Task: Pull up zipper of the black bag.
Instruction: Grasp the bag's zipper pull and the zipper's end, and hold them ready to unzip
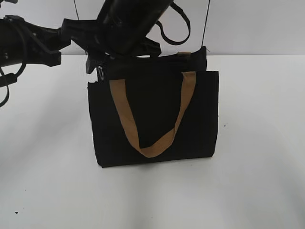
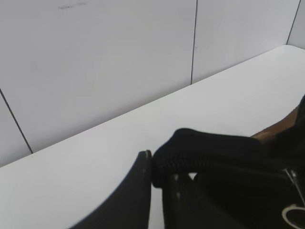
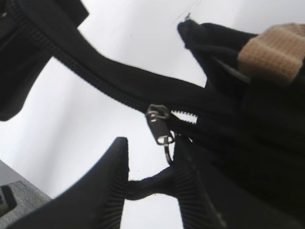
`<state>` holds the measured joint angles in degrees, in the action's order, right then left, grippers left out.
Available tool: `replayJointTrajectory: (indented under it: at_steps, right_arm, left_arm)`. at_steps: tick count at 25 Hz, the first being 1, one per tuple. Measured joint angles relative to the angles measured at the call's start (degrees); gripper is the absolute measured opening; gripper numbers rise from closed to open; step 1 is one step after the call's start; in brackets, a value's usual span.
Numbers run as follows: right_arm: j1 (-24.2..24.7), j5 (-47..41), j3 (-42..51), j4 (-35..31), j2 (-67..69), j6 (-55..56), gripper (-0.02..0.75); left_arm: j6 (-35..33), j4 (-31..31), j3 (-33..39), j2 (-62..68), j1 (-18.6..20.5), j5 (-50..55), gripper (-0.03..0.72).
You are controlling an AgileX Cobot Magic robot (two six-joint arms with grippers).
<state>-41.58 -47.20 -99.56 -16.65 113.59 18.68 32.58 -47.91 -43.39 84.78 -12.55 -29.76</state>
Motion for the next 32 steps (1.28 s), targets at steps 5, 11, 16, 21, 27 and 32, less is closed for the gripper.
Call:
replayJointTrajectory:
  at_steps: [5, 11, 16, 21, 27, 32]
  right_arm:
    - [0.0, 0.0, 0.0, 1.2, 0.6, 1.6, 0.253]
    - [0.0, 1.3, 0.0, 3.9, 0.8, 3.4, 0.222]
    - [0.0, 2.7, 0.0, 5.2, 1.3, 4.5, 0.087]
    - [0.0, 2.8, 0.0, 4.9, 1.4, 3.0, -0.005]
    - [0.0, -0.3, 0.0, 2.5, -1.5, -1.1, -0.008]
    - [0.4, -4.0, 0.0, -1.2, -2.7, -5.5, -0.008]
  left_arm:
    - [0.2, 0.0, 0.0, 0.0, 0.0, -0.3, 0.036]
    - [0.8, 0.0, 0.0, 0.0, 0.0, -2.0, 0.036]
    - [1.9, 0.1, 0.0, 0.0, 0.0, -2.2, 0.036]
    - [2.1, 0.1, 0.0, 0.0, 0.0, -2.2, 0.036]
    - [2.1, 0.1, 0.0, 0.0, 0.0, 1.3, 0.036]
    - [2.1, -0.2, 0.0, -0.5, -0.3, 6.3, 0.036]
